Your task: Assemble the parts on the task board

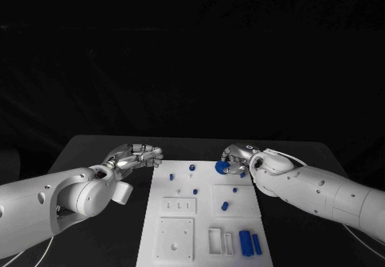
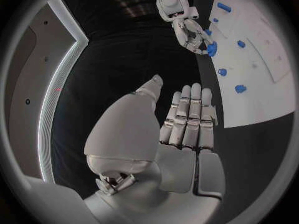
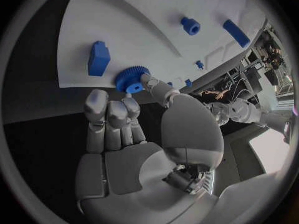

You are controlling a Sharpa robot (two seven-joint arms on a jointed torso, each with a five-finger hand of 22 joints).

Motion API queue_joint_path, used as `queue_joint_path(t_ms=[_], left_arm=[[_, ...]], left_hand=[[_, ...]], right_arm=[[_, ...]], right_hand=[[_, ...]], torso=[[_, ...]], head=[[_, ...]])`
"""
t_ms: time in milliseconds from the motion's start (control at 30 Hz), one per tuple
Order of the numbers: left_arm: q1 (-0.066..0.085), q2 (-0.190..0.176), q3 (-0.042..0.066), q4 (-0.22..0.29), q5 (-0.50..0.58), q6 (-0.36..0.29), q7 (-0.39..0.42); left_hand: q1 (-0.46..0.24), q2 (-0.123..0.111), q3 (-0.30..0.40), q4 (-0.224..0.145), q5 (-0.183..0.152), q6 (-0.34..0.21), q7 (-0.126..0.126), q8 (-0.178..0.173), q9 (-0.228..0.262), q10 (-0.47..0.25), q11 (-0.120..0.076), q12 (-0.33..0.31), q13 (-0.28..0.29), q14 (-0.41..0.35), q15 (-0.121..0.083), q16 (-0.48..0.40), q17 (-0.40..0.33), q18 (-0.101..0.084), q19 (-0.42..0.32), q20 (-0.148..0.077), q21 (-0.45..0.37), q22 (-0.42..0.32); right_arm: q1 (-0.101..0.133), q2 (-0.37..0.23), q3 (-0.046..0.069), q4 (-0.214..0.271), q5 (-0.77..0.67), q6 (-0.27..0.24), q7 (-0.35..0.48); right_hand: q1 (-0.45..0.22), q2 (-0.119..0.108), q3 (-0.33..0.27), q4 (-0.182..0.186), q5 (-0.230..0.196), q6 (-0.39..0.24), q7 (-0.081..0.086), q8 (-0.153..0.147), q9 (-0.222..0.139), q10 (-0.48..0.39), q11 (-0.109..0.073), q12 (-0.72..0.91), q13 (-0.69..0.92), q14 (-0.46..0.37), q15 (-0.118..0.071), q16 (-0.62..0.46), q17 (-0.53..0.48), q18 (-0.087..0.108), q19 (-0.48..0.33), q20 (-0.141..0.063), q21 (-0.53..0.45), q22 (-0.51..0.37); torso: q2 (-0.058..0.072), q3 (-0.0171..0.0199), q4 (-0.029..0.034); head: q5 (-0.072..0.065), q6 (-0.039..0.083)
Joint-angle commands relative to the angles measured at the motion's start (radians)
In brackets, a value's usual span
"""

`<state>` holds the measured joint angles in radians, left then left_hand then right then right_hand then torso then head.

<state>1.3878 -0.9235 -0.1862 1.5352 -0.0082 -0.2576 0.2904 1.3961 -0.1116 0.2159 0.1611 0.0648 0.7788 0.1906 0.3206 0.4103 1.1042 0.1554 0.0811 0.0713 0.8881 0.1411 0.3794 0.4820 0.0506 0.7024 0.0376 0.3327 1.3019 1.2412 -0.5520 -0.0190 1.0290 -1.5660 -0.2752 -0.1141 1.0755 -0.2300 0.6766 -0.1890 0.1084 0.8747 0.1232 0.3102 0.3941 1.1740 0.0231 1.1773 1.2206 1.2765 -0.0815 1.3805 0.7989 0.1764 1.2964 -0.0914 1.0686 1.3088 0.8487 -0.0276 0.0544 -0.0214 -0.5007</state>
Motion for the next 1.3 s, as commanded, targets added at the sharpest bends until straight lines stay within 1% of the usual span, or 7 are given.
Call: queue_joint_path(t_ms=[33,300,500,767,900,1033,1300], left_arm=[[0.001,0.002,0.001,0.003,-0.005,0.016,0.008],[0.001,0.002,0.000,0.001,-0.005,0.017,0.007],[0.001,0.001,0.000,0.003,-0.005,0.017,0.007],[0.001,-0.001,0.000,0.005,-0.005,0.017,0.007],[0.001,-0.003,0.000,0.006,-0.005,0.015,0.007],[0.001,-0.005,0.000,0.007,-0.005,0.014,0.007],[0.001,-0.005,0.000,0.008,-0.005,0.014,0.007]], left_hand=[[0.010,0.003,-0.003,0.001,-0.005,0.005,-0.001,-0.007,-0.002,0.008,0.000,-0.007,0.000,0.008,0.002,-0.004,0.001,0.015,-0.001,0.005,-0.007,0.001],[0.011,0.004,-0.004,0.002,-0.005,0.005,-0.001,-0.007,-0.002,0.008,0.000,-0.007,0.000,0.008,0.002,-0.004,0.002,0.015,-0.001,0.005,-0.007,0.001],[0.011,0.004,-0.004,0.003,-0.005,0.005,-0.001,-0.007,-0.002,0.008,0.000,-0.007,0.000,0.008,0.002,-0.004,0.002,0.015,-0.001,0.005,-0.007,0.001],[0.012,0.005,-0.005,0.003,-0.005,0.005,-0.001,-0.007,-0.002,0.008,0.000,-0.008,-0.001,0.009,0.002,-0.004,0.002,0.015,-0.001,0.005,-0.007,0.001],[0.012,0.005,-0.005,0.003,-0.005,0.005,-0.001,-0.007,-0.002,0.008,0.000,-0.008,-0.001,0.009,0.002,-0.005,0.002,0.015,-0.001,0.005,-0.007,0.001],[0.012,0.005,-0.005,0.004,-0.005,0.005,-0.001,-0.007,-0.002,0.008,0.000,-0.008,-0.001,0.009,0.002,-0.005,0.002,0.015,-0.001,0.005,-0.007,0.001],[0.013,0.005,-0.006,0.004,-0.004,0.005,-0.001,-0.007,-0.002,0.009,0.000,-0.008,-0.001,0.009,0.002,-0.005,0.003,0.015,-0.001,0.005,-0.007,0.002]], right_arm=[[-0.026,0.002,-0.017,-0.006,-0.080,0.075,-0.027],[-0.050,0.009,-0.024,-0.005,-0.152,0.046,-0.037],[-0.051,0.006,-0.026,-0.002,-0.156,0.046,-0.038],[-0.051,0.001,-0.027,0.016,-0.176,0.035,-0.046],[-0.050,-0.013,-0.027,0.042,-0.176,0.020,-0.052],[-0.046,-0.025,-0.026,0.073,-0.181,0.003,-0.060],[-0.026,-0.033,-0.009,0.155,-0.287,-0.078,-0.141]], right_hand=[[0.003,0.002,0.008,-0.001,-0.005,0.024,0.012,0.006,0.001,-0.005,-0.001,0.003,-0.002,-0.003,-0.007,-0.005,0.002,0.085,-0.007,-0.006,0.005,0.020],[0.009,-0.005,0.016,-0.010,-0.006,0.033,0.009,0.010,0.003,-0.001,-0.004,0.007,-0.002,-0.001,-0.009,-0.007,0.008,0.085,-0.008,-0.006,0.010,0.019],[0.011,-0.001,0.032,-0.006,-0.011,0.042,0.007,0.014,0.005,0.003,-0.006,0.009,-0.005,0.001,-0.011,-0.010,0.013,0.085,-0.007,-0.004,0.012,0.018],[0.001,0.000,0.053,0.010,-0.009,0.072,-0.002,0.027,0.011,0.010,-0.015,0.012,-0.009,0.004,-0.019,-0.016,0.021,0.085,-0.006,-0.003,0.018,0.017],[-0.005,0.005,0.068,0.025,-0.013,0.086,-0.007,0.033,0.014,0.014,-0.020,0.014,-0.010,0.005,-0.023,-0.019,0.025,0.085,-0.005,-0.002,0.020,0.016],[-0.008,0.007,0.078,0.035,-0.015,0.093,-0.010,0.035,0.015,0.018,-0.022,0.016,-0.010,0.007,-0.026,-0.021,0.029,0.085,-0.004,-0.003,0.021,0.016],[-0.007,0.000,0.092,0.043,-0.019,0.099,-0.013,0.036,0.017,0.026,-0.025,0.021,-0.009,0.009,-0.029,-0.023,0.034,0.085,0.000,-0.006,0.026,0.016]], torso=[[0.000,-0.0003,0.0000],[0.000,0.0000,0.0011],[-0.001,-0.0008,-0.0003],[-0.001,0.0001,-0.0013],[-0.001,-0.0005,-0.0002],[-0.001,0.0002,-0.0019],[-0.001,0.0013,-0.0015]], head=[[-0.001,-0.001],[0.003,-0.006],[0.003,-0.005],[0.004,-0.004],[0.003,-0.004],[0.005,-0.002],[0.008,0.001]])
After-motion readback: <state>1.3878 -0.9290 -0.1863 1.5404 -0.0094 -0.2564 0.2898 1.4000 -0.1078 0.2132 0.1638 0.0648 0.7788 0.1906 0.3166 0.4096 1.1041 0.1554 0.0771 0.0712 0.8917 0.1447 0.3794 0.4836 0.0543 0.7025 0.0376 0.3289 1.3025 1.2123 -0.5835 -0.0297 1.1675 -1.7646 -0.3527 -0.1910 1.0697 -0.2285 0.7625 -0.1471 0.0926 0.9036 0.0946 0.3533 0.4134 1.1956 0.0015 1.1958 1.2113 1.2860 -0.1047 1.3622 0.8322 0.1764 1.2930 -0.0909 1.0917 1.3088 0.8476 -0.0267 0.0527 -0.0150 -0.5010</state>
